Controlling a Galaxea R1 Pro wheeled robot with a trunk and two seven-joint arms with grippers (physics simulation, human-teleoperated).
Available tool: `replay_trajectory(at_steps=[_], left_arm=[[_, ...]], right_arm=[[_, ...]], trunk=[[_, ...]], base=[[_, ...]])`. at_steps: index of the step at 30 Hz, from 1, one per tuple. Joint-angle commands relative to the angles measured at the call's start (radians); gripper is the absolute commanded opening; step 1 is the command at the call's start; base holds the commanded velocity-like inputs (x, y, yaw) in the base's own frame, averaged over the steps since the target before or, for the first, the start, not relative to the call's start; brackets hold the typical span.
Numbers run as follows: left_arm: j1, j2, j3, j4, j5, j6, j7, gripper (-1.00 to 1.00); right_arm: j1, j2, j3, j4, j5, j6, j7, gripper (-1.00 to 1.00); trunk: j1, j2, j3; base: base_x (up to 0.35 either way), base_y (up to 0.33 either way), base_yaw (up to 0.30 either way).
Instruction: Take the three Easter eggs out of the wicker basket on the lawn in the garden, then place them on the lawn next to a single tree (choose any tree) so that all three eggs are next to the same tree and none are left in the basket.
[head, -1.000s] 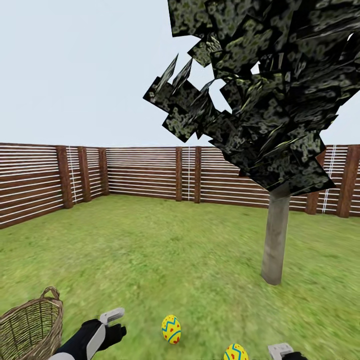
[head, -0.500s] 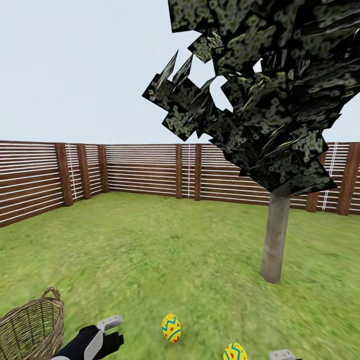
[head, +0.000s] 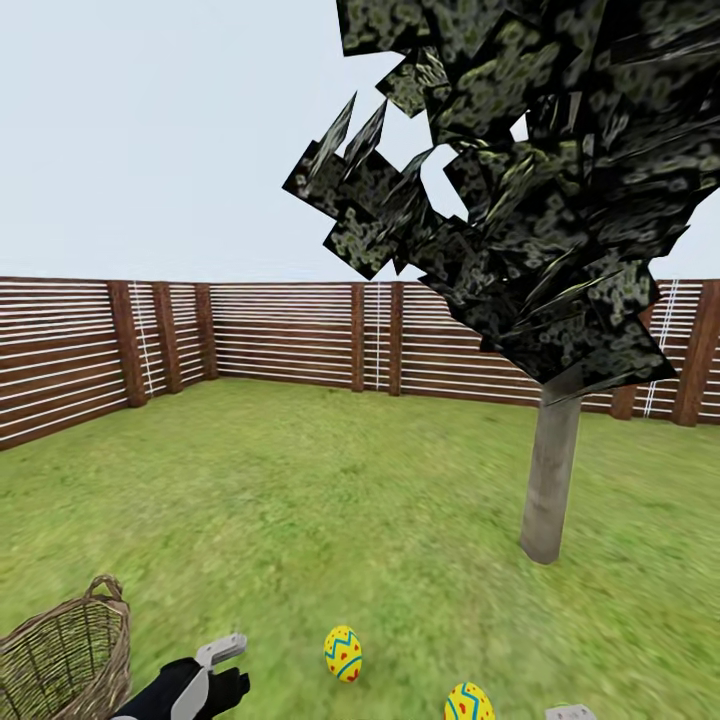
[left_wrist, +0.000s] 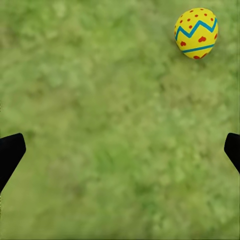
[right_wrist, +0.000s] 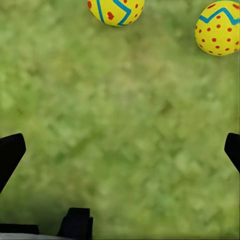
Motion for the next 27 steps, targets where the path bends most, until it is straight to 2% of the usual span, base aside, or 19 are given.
replay_trajectory(at_steps=[1,20,24,27], left_arm=[[0.000,0.000,-0.001,-0.002,0.011,0.006,0.005,1.00],[0.000,0.001,-0.001,-0.002,0.012,0.009,0.004,1.00],[0.000,0.003,-0.001,0.020,0.012,0.011,-0.013,1.00],[0.000,0.007,-0.001,0.059,0.013,0.010,-0.053,1.00]], right_arm=[[0.000,-0.001,0.002,-0.002,0.010,0.005,0.005,1.00],[0.000,0.000,0.002,0.015,0.009,0.003,0.005,1.00],[0.000,0.000,0.002,0.019,0.010,0.003,0.006,1.00],[0.000,0.001,0.003,0.041,0.010,0.002,0.007,1.00]], trunk=[[-0.004,0.007,0.000],[-0.077,0.140,0.029],[-0.092,0.168,0.035],[-0.104,0.189,0.039]], base=[[0.000,0.000,0.000],[0.000,0.000,0.000],[0.000,0.000,0.000],[0.000,0.000,0.000]])
